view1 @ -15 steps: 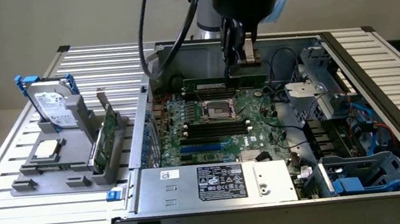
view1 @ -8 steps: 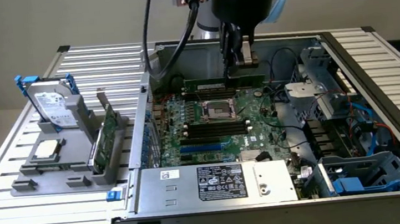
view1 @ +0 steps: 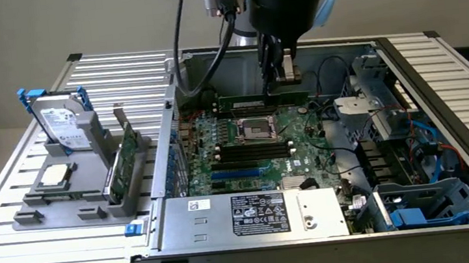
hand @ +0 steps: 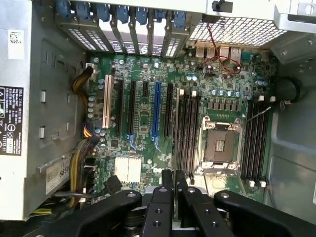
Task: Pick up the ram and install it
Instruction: 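Pick up the ram and move it above insertion slot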
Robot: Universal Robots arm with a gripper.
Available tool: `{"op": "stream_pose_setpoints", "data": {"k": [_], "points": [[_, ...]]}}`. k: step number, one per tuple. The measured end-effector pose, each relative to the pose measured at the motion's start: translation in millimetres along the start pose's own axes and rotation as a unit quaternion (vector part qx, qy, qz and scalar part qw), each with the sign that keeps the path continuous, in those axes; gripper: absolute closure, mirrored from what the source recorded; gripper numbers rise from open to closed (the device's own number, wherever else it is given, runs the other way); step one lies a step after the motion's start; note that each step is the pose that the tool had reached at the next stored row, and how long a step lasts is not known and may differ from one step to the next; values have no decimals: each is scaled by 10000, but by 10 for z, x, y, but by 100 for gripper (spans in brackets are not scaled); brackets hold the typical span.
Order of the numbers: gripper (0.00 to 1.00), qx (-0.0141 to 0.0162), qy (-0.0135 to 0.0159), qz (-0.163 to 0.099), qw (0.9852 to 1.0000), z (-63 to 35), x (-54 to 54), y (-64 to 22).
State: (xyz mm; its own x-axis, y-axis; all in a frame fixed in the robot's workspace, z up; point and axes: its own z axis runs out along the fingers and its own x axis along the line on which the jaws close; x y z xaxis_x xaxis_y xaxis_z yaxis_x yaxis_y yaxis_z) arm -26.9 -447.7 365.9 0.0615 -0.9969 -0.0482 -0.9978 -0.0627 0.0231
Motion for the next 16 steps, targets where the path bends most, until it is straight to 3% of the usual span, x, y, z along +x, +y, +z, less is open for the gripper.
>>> {"op": "stream_pose_setpoints", "data": {"k": [9, 16], "points": [[86, 2, -1, 37, 10000, 172, -135, -20], [86, 1, 22, 46, 10000, 309, -174, -30]]}}
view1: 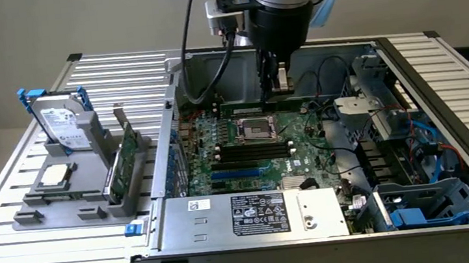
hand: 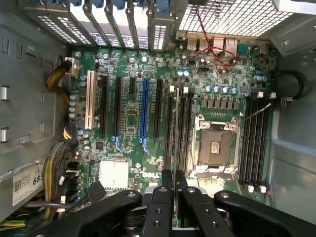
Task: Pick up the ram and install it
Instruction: 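Pick up the ram and move it above insertion slot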
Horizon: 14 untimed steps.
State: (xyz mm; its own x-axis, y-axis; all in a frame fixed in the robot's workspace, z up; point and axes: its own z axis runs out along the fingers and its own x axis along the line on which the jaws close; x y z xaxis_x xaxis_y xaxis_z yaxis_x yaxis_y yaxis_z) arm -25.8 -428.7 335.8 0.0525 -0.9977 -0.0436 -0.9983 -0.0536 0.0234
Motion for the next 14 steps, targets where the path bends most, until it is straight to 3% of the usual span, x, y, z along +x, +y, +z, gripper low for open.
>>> {"op": "stream_pose_setpoints", "data": {"k": [10, 14], "points": [[86, 2, 17, 58, 10000, 187, -97, -10], [86, 2, 43, 74, 10000, 255, -163, -15]]}}
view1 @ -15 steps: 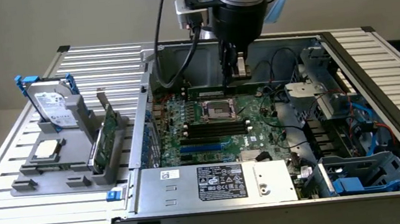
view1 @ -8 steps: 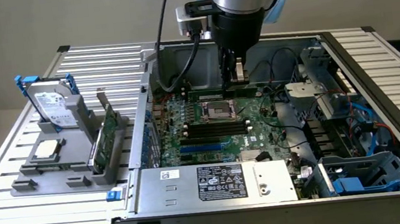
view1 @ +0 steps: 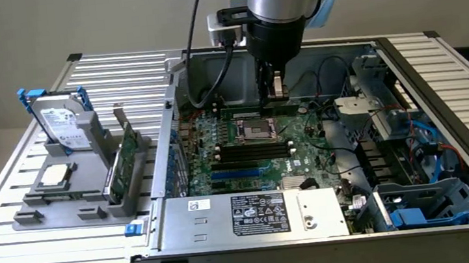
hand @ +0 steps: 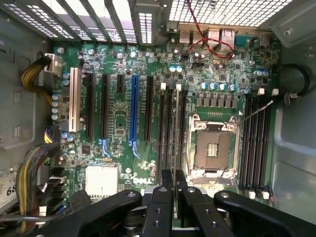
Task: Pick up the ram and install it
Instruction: 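Pick up the ram and move it above insertion slot, then insert the ram into the slot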
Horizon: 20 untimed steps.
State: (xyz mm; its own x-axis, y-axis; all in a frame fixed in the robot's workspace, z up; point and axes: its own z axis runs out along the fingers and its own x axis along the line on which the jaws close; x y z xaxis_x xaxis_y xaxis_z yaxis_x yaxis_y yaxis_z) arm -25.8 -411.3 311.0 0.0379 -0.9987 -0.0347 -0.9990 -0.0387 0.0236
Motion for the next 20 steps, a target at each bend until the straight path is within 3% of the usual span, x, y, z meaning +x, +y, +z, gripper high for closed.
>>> {"op": "stream_pose_setpoints", "data": {"k": [3, 5, 20], "points": [[86, -2, 41, 8, 10000, 62, -56, -4], [86, -4, 46, 7, 10000, 70, -56, -4], [86, -5, 46, 8, 10000, 70, -56, -3]]}}
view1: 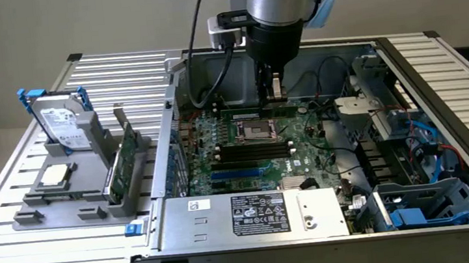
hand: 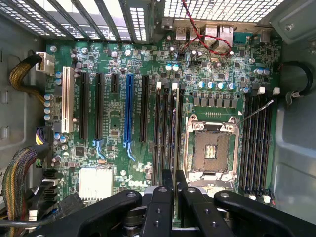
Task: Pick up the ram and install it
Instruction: 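Insert the ram into the slot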
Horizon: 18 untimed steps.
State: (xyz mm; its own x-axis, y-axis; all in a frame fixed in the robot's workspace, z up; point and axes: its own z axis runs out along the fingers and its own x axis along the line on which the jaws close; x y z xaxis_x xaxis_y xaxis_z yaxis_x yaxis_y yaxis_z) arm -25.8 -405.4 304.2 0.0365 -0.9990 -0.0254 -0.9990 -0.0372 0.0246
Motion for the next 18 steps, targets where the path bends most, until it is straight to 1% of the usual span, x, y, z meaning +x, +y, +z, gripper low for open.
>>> {"op": "stream_pose_setpoints", "data": {"k": [1, 7, 13, 18], "points": [[86, 1, 3, 0, 10000, 8, -1, 6], [86, 0, 4, -20, 10000, 119, -3, 104], [86, -1, 5, -20, 10000, 228, 8, 110], [86, -1, 5, -21, 10000, 317, 51, 106]]}}
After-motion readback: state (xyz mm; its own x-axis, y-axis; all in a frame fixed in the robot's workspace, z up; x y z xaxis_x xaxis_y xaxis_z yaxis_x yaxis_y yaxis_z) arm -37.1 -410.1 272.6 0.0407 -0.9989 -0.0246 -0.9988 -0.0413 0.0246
